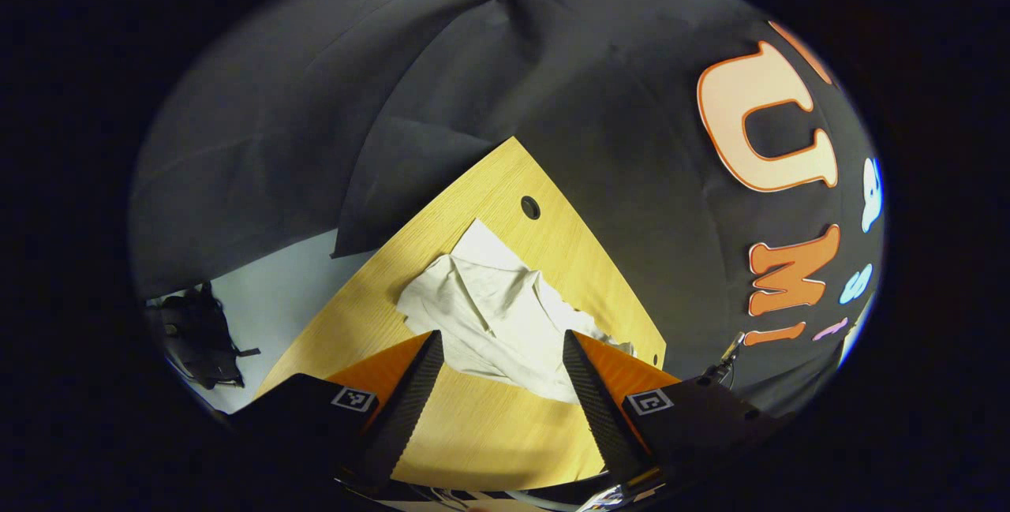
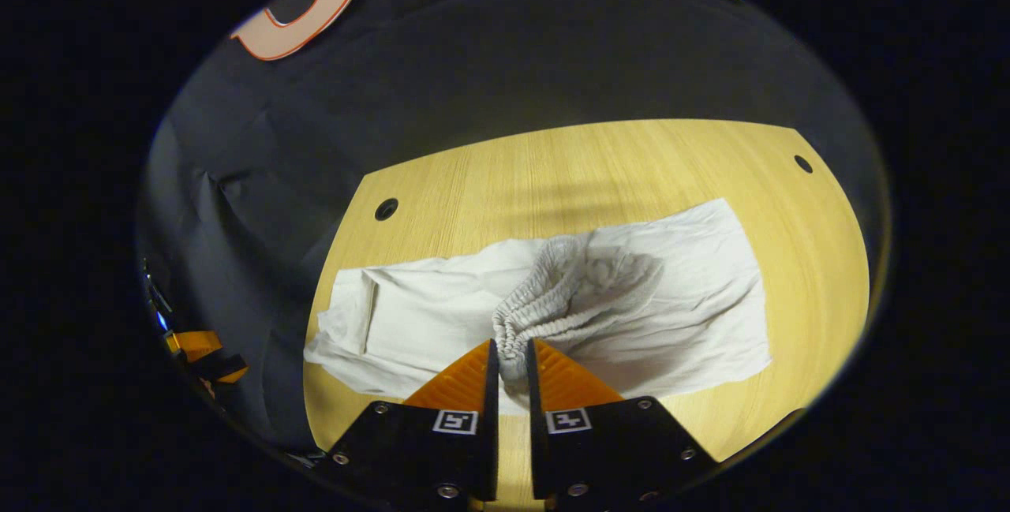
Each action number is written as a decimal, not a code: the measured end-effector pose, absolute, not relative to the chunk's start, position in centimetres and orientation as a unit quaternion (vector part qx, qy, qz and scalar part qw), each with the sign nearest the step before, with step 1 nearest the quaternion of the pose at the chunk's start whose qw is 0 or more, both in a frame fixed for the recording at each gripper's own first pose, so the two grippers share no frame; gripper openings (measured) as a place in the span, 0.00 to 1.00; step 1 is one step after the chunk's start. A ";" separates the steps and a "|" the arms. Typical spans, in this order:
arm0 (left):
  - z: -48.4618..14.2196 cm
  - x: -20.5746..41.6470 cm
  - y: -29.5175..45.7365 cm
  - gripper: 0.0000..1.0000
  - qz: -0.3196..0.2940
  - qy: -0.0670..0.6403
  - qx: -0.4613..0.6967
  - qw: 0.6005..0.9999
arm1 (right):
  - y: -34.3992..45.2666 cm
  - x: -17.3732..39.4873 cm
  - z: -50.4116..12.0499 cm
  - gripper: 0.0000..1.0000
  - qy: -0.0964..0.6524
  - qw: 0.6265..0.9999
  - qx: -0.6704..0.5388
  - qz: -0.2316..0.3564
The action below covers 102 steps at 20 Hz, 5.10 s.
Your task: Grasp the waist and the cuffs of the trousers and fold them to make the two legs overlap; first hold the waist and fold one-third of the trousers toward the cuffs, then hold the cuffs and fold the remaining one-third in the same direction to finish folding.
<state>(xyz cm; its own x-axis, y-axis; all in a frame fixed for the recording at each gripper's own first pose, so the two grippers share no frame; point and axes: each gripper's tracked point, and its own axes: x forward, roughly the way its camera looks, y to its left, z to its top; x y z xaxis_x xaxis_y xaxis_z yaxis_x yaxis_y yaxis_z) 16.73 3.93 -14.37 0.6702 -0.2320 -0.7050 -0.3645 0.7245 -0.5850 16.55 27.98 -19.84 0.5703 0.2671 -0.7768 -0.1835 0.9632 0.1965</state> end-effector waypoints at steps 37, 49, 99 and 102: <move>-15.6 17.2 0.9 1.00 0.071 0.480 -0.494 0.721 | 23.4 12.5 -21.6 0.99 0.503 0.847 0.152 0.081; -14.7 19.5 0.6 0.04 0.065 0.425 -0.510 0.745 | 20.1 11.1 -21.8 0.99 0.501 0.845 0.173 0.068; -17.9 18.3 -54.8 0.43 -0.157 0.576 -0.184 0.781 | -11.5 11.8 -19.9 0.98 0.441 0.873 0.207 0.031; -17.5 16.3 -56.1 0.97 -0.167 0.576 -0.172 0.782 | -10.3 11.5 -19.2 0.99 0.441 0.873 0.205 0.039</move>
